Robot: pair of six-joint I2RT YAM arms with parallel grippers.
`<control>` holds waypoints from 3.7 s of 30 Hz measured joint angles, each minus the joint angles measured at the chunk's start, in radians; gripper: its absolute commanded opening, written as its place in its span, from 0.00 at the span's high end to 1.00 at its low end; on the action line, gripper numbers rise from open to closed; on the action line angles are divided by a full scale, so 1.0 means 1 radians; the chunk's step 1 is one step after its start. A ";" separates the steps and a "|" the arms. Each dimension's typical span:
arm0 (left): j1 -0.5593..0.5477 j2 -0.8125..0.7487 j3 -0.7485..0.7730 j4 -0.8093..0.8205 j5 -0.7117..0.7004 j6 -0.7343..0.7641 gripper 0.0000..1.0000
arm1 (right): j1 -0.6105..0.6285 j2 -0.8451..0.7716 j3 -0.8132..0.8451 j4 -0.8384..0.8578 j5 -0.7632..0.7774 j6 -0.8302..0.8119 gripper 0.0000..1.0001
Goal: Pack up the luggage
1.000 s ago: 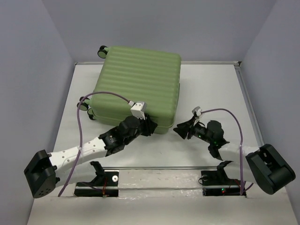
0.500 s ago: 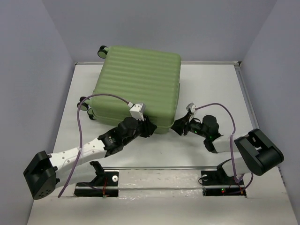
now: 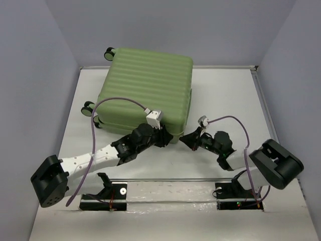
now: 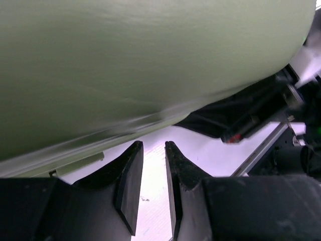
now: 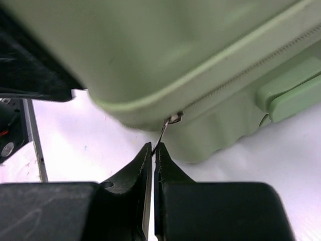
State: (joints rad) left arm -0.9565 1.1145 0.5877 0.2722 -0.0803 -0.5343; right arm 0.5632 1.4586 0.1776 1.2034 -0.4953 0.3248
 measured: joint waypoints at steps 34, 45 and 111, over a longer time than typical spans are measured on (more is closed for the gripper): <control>0.095 -0.250 0.067 -0.096 -0.003 -0.031 0.61 | 0.544 -0.567 0.224 -1.021 0.897 0.119 0.50; 0.093 -0.267 -0.163 -0.108 0.003 -0.069 0.61 | 0.203 -0.499 0.324 -1.106 0.623 -0.068 0.49; 0.650 -0.371 0.329 -0.483 -0.019 0.052 0.01 | 0.493 -0.341 0.212 -0.755 0.723 0.132 0.93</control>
State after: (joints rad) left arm -0.3061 0.7437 0.9169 -0.2104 -0.0994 -0.4820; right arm 1.0561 1.1172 0.3897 0.4484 0.2279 0.4564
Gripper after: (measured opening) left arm 0.990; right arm 0.144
